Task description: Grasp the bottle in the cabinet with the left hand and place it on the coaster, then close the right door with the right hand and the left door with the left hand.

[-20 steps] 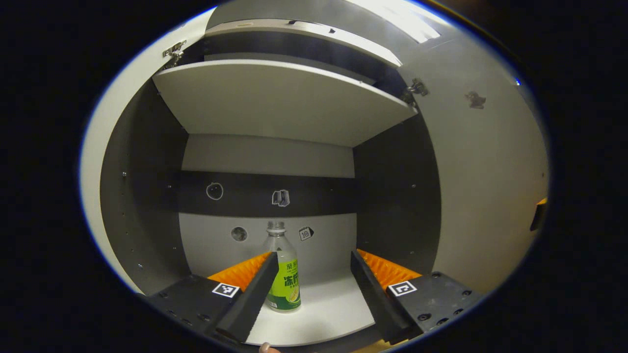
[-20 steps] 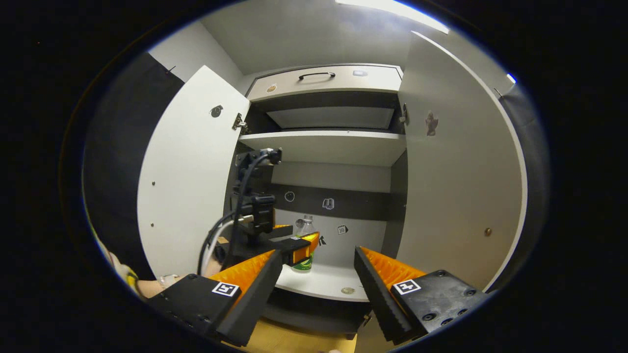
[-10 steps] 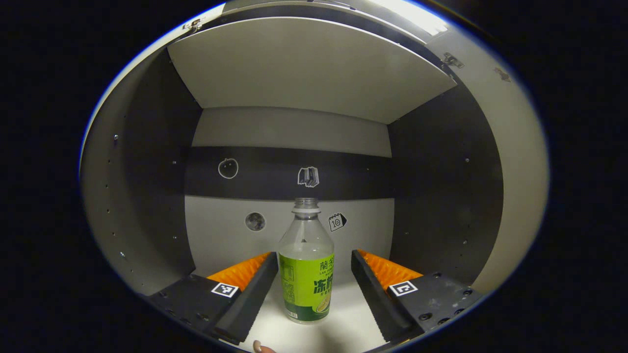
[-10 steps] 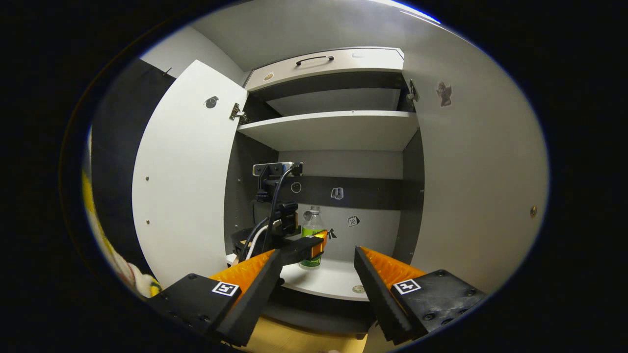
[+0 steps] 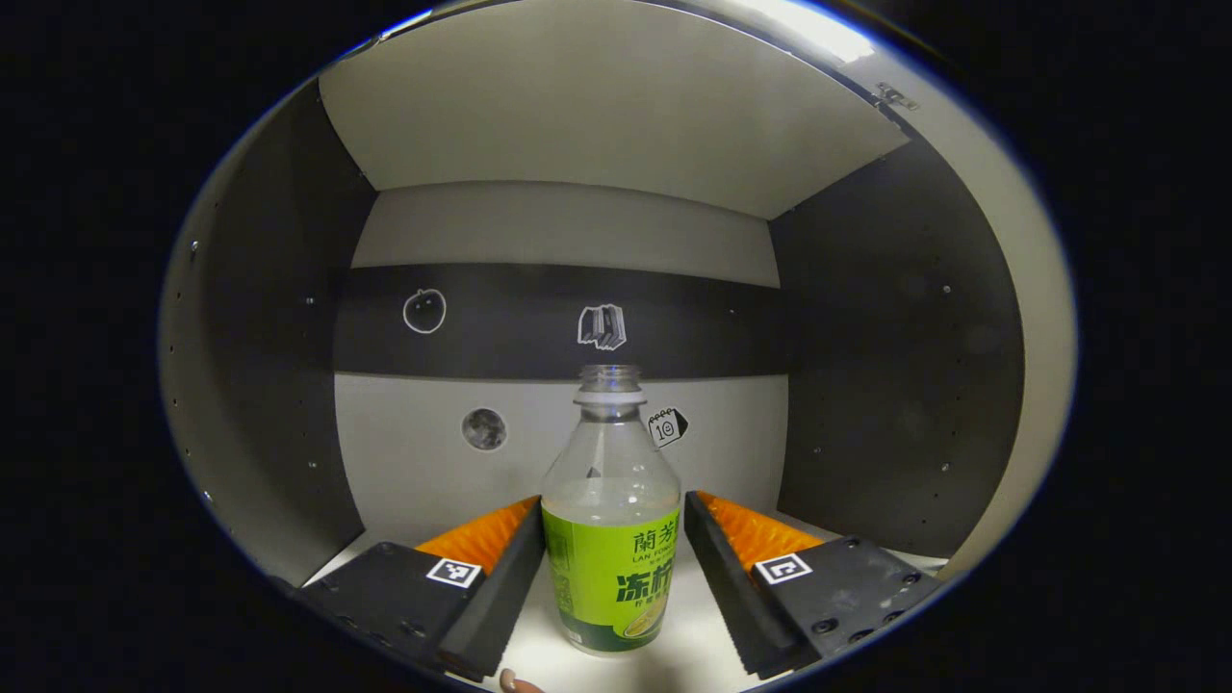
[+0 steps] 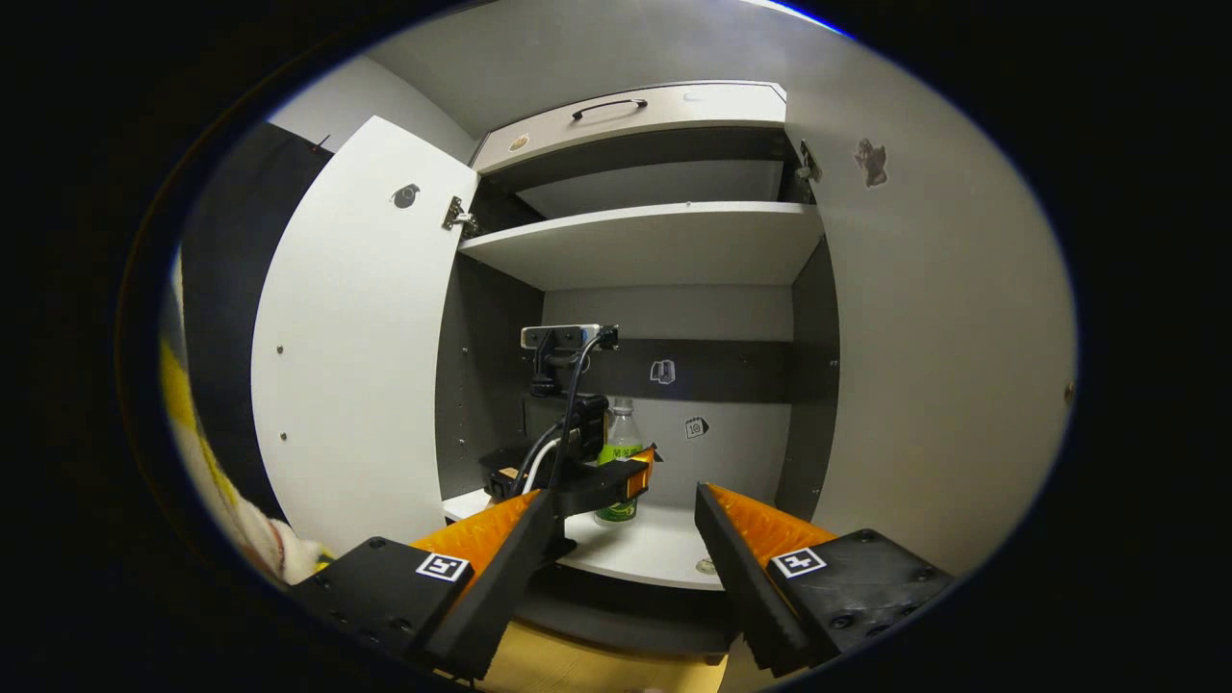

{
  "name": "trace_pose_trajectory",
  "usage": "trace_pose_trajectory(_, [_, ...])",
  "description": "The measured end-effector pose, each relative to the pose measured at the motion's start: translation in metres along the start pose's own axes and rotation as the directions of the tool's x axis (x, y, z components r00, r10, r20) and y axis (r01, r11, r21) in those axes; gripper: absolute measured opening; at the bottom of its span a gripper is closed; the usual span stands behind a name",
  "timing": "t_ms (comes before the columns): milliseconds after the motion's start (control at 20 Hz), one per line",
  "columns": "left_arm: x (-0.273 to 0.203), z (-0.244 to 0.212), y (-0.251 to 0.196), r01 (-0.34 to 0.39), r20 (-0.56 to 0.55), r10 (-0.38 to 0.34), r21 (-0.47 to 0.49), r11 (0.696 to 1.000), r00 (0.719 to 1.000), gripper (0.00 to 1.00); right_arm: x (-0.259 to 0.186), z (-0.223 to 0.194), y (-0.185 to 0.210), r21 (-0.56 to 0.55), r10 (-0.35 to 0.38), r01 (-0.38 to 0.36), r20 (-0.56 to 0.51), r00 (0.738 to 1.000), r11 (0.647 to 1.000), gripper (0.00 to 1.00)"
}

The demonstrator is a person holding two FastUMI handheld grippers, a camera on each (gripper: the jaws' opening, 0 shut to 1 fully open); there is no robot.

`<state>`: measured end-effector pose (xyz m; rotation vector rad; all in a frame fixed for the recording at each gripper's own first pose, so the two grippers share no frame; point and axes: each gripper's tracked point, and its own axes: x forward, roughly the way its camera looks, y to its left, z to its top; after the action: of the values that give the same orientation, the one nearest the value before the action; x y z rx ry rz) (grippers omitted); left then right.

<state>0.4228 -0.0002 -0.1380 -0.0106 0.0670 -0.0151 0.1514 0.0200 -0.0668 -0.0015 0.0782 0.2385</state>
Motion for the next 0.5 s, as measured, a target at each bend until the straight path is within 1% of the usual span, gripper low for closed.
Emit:
trace_pose_trajectory(50, [-0.001,0.0,0.0,0.0,-0.001,0.0,0.0,1.0,1.0,0.82,0.0,0.0,-0.001,-0.002,-0.004,0.004,0.0,1.0,1.0,0.98])
trace_pose_trajectory(150, [0.0,0.0,-0.002,0.008,-0.005,-0.008,0.001,1.0,1.0,0.8,0.0,-0.002,-0.003,-0.004,-0.01,0.01,-0.006,1.0,1.0,0.98])
trace_pose_trajectory(300, [-0.003,0.0,-0.001,-0.004,-0.015,0.005,0.012,1.0,1.0,0.77,-0.002,-0.002,-0.003,-0.001,-0.011,0.011,-0.009,1.0,1.0,0.98])
trace_pose_trajectory(400, [-0.009,0.009,0.0,-0.013,-0.004,0.013,0.01,1.0,1.0,0.77,-0.005,0.002,-0.004,0.001,-0.018,0.018,0.003,1.0,1.0,0.98])
trace_pose_trajectory(500, [-0.025,0.026,0.0,0.001,0.032,-0.001,-0.015,1.0,1.0,0.77,-0.009,0.004,-0.005,-0.003,-0.029,0.029,0.012,1.0,1.0,0.98])
